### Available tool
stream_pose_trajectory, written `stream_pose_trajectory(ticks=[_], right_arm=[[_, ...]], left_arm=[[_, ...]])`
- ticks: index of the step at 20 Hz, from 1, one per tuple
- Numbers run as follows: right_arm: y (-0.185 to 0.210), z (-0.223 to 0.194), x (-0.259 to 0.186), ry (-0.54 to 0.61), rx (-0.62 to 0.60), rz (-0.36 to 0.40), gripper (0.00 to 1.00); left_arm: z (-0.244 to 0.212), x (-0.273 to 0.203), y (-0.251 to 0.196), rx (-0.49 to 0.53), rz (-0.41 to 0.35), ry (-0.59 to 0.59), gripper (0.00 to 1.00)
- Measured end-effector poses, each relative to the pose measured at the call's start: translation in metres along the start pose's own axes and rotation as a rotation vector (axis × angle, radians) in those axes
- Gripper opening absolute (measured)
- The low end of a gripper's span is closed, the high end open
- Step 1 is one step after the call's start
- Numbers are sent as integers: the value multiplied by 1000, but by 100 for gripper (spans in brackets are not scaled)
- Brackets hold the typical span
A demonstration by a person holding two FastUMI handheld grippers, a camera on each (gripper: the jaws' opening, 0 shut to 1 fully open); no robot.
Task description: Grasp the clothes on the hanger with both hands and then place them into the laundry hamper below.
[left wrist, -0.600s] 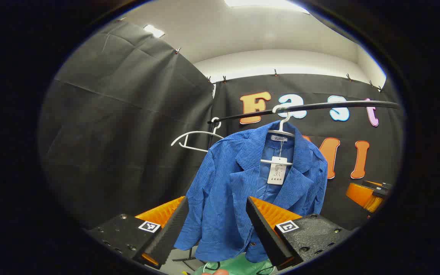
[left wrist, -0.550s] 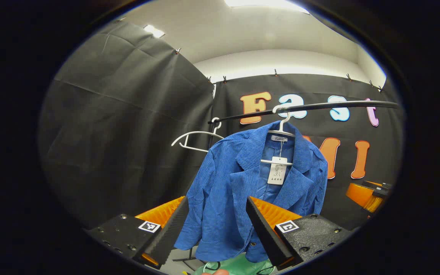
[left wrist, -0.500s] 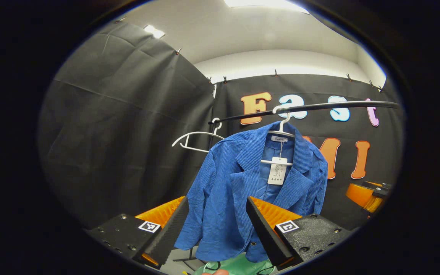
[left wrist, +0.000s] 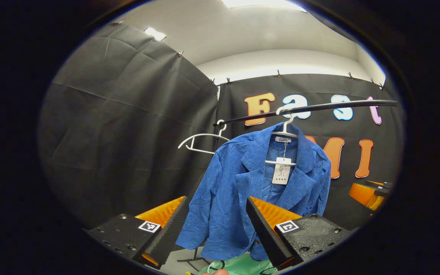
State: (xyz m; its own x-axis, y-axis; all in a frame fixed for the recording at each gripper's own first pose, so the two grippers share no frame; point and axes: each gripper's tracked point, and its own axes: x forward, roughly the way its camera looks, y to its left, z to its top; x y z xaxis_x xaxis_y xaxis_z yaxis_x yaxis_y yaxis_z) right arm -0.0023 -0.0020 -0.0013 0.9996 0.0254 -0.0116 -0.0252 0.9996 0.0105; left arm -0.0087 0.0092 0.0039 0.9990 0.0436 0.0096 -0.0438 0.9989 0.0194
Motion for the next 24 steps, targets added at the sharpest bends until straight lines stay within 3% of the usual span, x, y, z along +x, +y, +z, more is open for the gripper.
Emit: stream_pose_trajectory(ticks=[4,8,9,15,16,18,20,24], right_arm=[[1,-1,0,0,-3,7,98],[2,-1,1,3,-1,9,98],[2,0,2,1,-2,9,94],[14,2,6,-2,-5,35,98],[18,6,10,-12,-3,38,94],[29,11,22,-30,5,56,98],[43,9,42,-30,6,78,94],[63,-13,96,27,30,73,98]], left_arm=[[1,-2,0,5,3,-2,92],[3,-2,0,3,0,-9,92],[4,-2,-1,3,-1,-11,92],[8,1,0,-5,-10,-22,92],[8,1,0,-8,-13,-20,92],[8,1,0,-13,-19,-16,92],[8,-1,0,-19,-21,-15,92],[10,-8,4,-18,-13,-21,92]])
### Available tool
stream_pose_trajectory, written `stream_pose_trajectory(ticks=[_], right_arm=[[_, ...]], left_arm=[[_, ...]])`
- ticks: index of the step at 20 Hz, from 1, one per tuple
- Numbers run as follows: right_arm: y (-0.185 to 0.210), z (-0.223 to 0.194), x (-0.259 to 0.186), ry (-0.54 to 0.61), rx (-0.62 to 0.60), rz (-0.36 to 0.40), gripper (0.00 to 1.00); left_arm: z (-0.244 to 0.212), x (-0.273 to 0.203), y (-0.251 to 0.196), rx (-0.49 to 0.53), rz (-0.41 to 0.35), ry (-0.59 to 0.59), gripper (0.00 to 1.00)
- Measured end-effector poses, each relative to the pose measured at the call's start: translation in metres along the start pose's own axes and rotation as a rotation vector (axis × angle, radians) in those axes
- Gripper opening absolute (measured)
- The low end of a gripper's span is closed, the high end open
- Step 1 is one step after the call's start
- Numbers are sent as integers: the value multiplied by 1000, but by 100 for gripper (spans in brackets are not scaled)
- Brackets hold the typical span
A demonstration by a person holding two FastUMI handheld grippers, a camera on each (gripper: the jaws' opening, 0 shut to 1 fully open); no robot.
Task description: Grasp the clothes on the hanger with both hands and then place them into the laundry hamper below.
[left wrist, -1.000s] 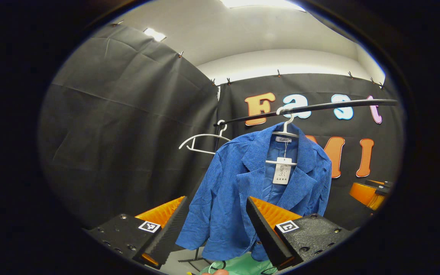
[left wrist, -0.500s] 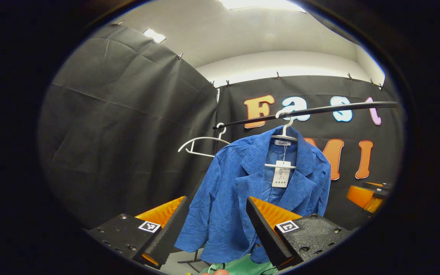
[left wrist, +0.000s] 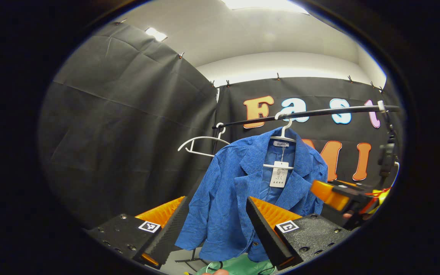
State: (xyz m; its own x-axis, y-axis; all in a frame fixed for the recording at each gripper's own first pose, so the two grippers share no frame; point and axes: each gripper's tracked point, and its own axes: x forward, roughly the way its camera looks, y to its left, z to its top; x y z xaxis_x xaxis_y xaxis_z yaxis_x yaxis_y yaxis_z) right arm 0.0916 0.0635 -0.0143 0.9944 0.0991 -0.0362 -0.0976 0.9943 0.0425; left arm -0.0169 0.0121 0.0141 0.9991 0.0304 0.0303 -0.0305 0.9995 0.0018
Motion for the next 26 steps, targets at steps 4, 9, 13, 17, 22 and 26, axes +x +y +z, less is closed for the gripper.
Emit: stream_pose_trajectory(ticks=[4,9,13,17,22,26], right_arm=[[-2,-20,53,38,-35,-52,94],[-5,-48,89,103,-16,-146,99],[-17,-75,112,132,-56,-210,99],[-44,-98,118,162,-34,-262,99],[-74,-96,108,155,0,-274,83],[-69,-88,91,157,48,-185,49]], left_arm=[[0,-6,8,8,17,0,92],[-6,-14,25,6,62,22,92],[-11,-20,41,-9,99,37,92],[-15,-23,53,-2,131,43,92],[-23,-16,50,1,114,62,95],[-27,-7,34,2,67,64,95]])
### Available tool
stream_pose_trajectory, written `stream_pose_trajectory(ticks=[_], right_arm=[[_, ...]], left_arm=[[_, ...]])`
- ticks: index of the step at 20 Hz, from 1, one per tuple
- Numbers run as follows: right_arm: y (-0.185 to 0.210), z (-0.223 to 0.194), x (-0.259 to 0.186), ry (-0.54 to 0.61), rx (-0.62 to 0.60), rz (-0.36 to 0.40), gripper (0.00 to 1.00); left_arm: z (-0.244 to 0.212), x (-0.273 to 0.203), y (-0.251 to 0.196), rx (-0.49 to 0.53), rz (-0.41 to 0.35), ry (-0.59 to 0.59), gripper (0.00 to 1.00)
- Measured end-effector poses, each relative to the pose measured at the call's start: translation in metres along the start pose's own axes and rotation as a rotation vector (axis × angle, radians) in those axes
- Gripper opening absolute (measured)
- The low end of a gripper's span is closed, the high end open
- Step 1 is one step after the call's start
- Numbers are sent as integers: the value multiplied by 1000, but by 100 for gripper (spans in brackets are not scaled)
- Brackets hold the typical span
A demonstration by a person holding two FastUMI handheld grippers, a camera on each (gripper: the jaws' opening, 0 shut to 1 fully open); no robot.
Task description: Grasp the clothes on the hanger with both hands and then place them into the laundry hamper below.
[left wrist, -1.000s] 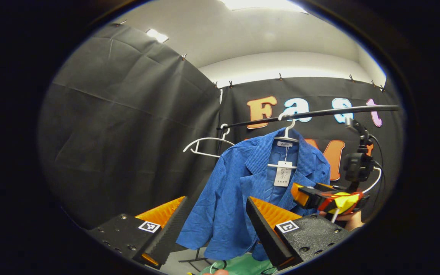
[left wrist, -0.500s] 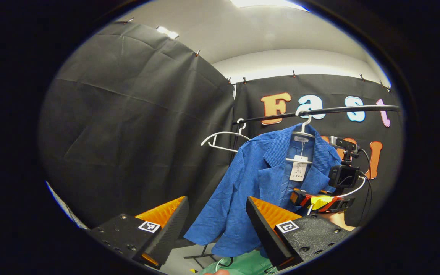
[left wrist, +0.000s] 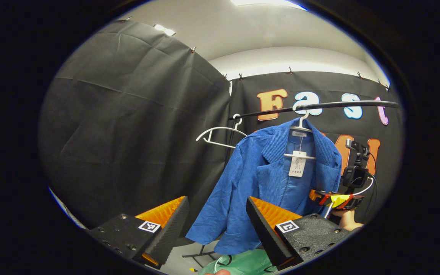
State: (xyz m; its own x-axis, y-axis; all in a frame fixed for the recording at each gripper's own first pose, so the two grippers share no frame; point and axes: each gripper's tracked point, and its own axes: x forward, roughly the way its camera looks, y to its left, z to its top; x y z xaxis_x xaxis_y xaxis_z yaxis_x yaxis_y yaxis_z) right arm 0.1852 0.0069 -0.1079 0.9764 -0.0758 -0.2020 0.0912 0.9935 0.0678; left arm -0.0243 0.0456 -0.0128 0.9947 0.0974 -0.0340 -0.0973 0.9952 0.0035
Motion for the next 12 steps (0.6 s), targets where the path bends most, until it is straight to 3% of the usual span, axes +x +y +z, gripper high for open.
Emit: stream_pose_trajectory(ticks=[3,9,12], right_arm=[[-9,23,-25,-65,24,35,13],[-16,74,-84,-176,-12,104,10],[-6,100,-107,-223,3,173,10]], left_arm=[[-6,8,-16,-11,-40,8,92],[-19,43,-54,-56,-144,32,92],[-26,64,-81,-99,-192,47,92]])
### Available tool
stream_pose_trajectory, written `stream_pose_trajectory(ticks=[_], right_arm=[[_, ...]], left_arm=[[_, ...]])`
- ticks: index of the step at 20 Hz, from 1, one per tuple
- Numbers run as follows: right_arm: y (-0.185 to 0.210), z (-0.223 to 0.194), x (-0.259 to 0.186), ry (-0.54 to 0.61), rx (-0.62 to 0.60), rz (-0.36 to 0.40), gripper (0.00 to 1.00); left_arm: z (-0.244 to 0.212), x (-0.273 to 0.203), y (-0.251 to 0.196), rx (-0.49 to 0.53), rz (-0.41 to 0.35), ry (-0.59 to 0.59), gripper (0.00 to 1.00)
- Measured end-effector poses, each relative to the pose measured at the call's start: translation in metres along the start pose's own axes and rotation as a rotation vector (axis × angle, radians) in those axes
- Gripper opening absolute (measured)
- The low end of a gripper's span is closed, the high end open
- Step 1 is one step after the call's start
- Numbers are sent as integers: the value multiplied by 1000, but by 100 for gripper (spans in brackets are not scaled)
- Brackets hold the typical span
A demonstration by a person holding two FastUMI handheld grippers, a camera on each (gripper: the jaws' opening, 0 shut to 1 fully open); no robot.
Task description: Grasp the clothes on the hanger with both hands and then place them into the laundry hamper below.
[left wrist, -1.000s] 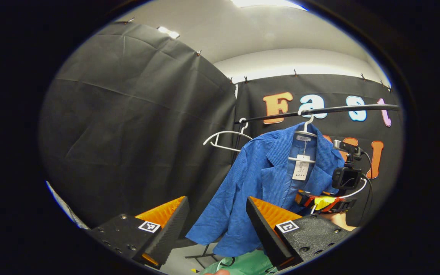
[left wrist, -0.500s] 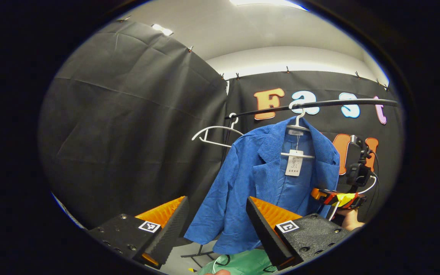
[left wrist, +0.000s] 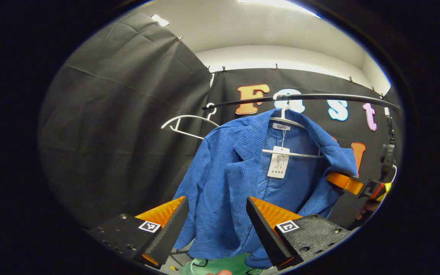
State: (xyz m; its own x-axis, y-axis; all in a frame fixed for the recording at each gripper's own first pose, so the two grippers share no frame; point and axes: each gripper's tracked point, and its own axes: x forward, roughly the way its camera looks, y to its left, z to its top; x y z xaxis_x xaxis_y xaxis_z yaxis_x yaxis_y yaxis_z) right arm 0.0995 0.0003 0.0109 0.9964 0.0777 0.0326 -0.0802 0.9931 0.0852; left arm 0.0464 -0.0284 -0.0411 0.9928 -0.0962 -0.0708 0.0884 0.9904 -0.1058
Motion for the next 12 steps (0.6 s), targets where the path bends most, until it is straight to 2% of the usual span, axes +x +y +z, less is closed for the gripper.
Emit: stream_pose_trajectory(ticks=[4,7,8,11,12], right_arm=[[12,35,-19,-57,-37,58,10],[15,59,-37,-96,-65,85,10],[15,65,-41,-110,-81,88,9],[22,77,-47,-127,-101,120,10],[24,78,-48,-129,-104,130,10]], left_arm=[[-7,41,-33,-76,-84,12,92],[-10,69,-50,-94,-124,12,92],[-13,77,-50,-92,-126,17,95],[-40,99,-61,-104,-122,68,95],[-48,107,-66,-112,-130,79,92]])
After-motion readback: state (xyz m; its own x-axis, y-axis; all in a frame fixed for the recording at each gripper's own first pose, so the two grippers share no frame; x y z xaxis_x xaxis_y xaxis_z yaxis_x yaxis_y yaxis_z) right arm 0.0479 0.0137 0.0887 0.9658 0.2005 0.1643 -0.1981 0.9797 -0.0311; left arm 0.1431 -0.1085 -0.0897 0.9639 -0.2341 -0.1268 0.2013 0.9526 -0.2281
